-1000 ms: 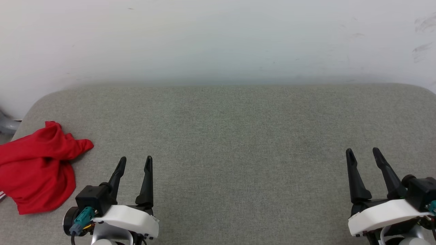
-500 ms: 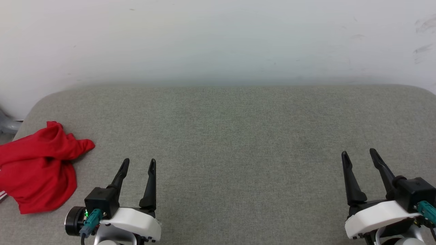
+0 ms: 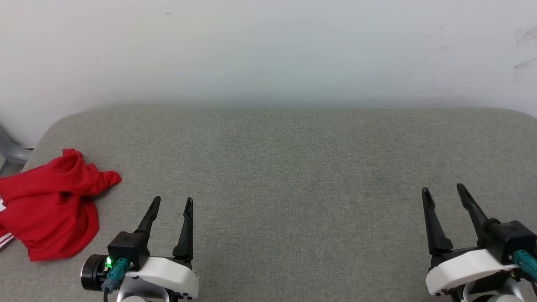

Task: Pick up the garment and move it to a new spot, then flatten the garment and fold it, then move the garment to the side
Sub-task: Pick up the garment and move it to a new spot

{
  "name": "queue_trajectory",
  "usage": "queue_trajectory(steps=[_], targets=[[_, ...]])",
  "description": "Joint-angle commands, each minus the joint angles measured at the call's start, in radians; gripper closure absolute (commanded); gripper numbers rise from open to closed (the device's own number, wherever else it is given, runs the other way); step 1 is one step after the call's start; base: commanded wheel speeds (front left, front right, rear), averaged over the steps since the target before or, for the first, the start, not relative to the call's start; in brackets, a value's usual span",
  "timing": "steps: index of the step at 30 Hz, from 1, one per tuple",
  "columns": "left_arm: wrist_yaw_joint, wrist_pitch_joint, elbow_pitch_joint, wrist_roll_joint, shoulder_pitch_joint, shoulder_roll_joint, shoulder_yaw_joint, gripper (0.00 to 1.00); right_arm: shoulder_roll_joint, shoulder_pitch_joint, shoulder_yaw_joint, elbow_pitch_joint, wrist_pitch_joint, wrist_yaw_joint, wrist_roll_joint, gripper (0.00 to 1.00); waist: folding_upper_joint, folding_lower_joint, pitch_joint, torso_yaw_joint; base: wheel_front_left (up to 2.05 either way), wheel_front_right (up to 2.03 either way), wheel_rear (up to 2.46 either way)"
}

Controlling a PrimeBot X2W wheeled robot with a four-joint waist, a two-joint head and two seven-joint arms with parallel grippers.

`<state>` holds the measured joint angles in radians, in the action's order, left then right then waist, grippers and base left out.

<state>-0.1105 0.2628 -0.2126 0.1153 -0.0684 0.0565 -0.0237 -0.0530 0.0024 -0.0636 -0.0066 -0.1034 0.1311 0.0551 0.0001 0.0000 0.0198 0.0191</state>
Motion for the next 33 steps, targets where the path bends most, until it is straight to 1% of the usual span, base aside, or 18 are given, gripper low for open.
queue_trajectory(steps=[1, 6, 12, 21, 33], targets=[[-0.001, 0.003, -0.002, 0.002, -0.012, -0.001, 0.004, 0.0, 0.004, 0.01, -0.001, 0.0, -0.002, -0.001, 0.002, 0.0, -0.0001, 0.0, 0.001, 0.002, 0.0, 0.0, 0.0], [-0.003, 0.003, -0.012, 0.007, -0.019, -0.003, 0.012, 0.0, 0.004, 0.015, 0.001, 0.001, -0.003, -0.001, 0.013, 0.0, -0.0001, 0.0, 0.003, 0.023, 0.0, 0.0, 0.0], [0.002, 0.003, -0.011, -0.001, -0.021, -0.004, 0.023, 0.0, 0.004, 0.016, 0.02, -0.008, 0.001, -0.001, 0.013, 0.0, -0.0001, 0.0, 0.002, 0.074, 0.0, 0.0, 0.0], [0.002, 0.003, -0.007, -0.001, -0.031, -0.006, 0.05, 0.0, 0.004, 0.007, 0.041, -0.027, 0.009, -0.001, 0.005, 0.0, -0.0001, 0.0, -0.005, 0.195, 0.0, 0.0, 0.0], [-0.005, 0.003, 0.004, 0.006, -0.038, -0.006, 0.086, 0.0, -0.002, -0.007, 0.098, -0.043, 0.013, -0.001, -0.001, 0.0, -0.0001, 0.0, -0.011, 0.354, 0.0, 0.0, 0.0]])
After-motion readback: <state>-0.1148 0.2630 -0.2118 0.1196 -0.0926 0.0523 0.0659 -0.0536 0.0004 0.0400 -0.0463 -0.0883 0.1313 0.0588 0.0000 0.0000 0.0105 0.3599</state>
